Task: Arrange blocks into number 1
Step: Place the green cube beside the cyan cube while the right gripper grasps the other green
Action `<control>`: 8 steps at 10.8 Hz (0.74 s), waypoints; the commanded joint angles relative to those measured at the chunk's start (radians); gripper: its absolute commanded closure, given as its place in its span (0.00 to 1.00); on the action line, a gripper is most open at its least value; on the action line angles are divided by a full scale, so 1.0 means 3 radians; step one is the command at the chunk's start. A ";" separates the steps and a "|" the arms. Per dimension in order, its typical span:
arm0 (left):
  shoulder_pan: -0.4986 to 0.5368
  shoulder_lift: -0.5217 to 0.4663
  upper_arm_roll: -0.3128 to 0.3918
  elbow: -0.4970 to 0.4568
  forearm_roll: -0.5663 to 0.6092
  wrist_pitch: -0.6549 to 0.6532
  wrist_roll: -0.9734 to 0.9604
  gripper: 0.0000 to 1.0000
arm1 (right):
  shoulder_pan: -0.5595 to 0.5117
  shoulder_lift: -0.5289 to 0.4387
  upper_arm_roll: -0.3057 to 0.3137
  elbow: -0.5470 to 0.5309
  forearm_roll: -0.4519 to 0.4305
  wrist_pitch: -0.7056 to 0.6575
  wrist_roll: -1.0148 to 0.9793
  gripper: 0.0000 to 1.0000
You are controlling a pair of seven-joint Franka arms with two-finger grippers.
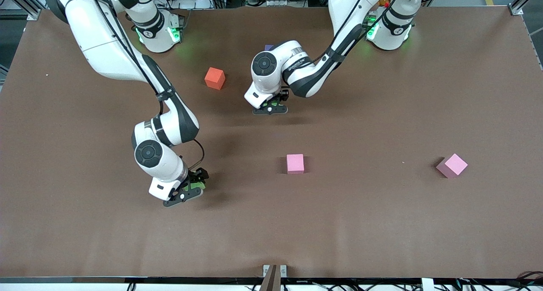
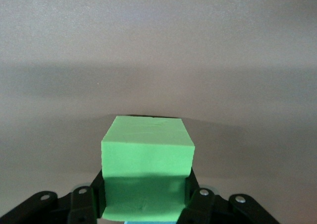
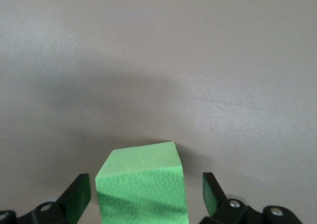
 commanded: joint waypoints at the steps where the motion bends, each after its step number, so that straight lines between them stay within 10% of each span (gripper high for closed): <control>1: 0.0040 -0.0099 -0.0094 -0.0092 0.0107 0.0053 -0.0127 1.00 | -0.0035 0.0016 0.0043 0.0036 -0.0026 -0.0003 -0.0049 0.00; 3: 0.0040 -0.0099 -0.0140 -0.0097 0.0107 0.0058 -0.0189 1.00 | -0.0030 0.0016 0.0043 -0.0025 -0.0026 -0.0018 0.0002 0.00; 4: 0.0040 -0.0099 -0.0151 -0.0102 0.0107 0.0058 -0.0214 1.00 | -0.0015 0.0011 0.0043 -0.0076 -0.0026 -0.0028 0.0159 0.15; 5: 0.0040 -0.0099 -0.0151 -0.0117 0.0107 0.0058 -0.0214 1.00 | 0.0016 0.0006 0.0048 -0.0102 -0.0021 -0.0054 0.0348 0.83; 6: 0.0035 -0.0099 -0.0151 -0.0133 0.0107 0.0073 -0.0214 1.00 | 0.0082 0.0001 0.0053 -0.0097 -0.0026 -0.0069 0.0572 1.00; 8: 0.0035 -0.0094 -0.0166 -0.0148 0.0107 0.0099 -0.0214 1.00 | 0.0133 -0.0030 0.0069 -0.0097 -0.0026 -0.0100 0.0763 1.00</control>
